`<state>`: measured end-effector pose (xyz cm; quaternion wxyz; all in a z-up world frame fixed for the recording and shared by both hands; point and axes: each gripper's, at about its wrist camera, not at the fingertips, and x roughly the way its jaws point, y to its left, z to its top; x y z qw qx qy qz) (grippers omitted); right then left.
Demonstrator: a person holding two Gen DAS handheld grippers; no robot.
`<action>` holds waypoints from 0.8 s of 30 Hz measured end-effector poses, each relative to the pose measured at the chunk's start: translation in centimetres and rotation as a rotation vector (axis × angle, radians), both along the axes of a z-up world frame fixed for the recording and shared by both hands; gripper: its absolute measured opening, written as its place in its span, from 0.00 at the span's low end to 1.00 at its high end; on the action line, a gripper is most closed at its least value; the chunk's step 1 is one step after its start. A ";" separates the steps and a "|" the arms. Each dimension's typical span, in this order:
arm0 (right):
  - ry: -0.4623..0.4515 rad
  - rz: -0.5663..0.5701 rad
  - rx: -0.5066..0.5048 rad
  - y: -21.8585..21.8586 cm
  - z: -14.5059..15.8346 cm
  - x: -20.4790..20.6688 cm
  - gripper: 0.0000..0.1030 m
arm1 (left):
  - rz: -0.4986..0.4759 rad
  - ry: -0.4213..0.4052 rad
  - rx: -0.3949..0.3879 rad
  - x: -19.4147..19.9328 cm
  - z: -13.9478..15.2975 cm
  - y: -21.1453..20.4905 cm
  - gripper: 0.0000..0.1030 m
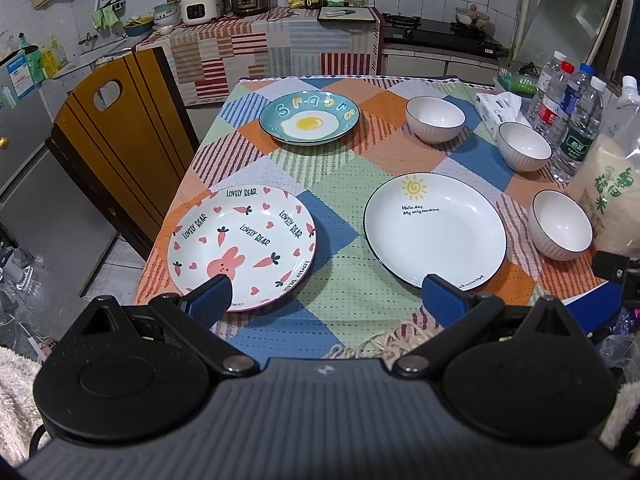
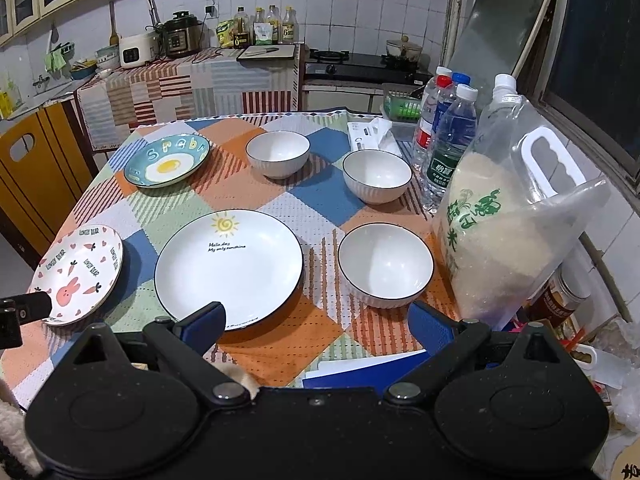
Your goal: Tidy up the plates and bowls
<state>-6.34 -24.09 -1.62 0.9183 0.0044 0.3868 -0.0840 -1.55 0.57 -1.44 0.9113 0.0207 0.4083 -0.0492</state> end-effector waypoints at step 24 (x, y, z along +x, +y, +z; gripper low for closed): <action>-0.103 0.054 0.129 -1.6 -1.8 0.1 0.97 | 0.017 0.039 -0.014 1.1 -1.3 -0.2 1.00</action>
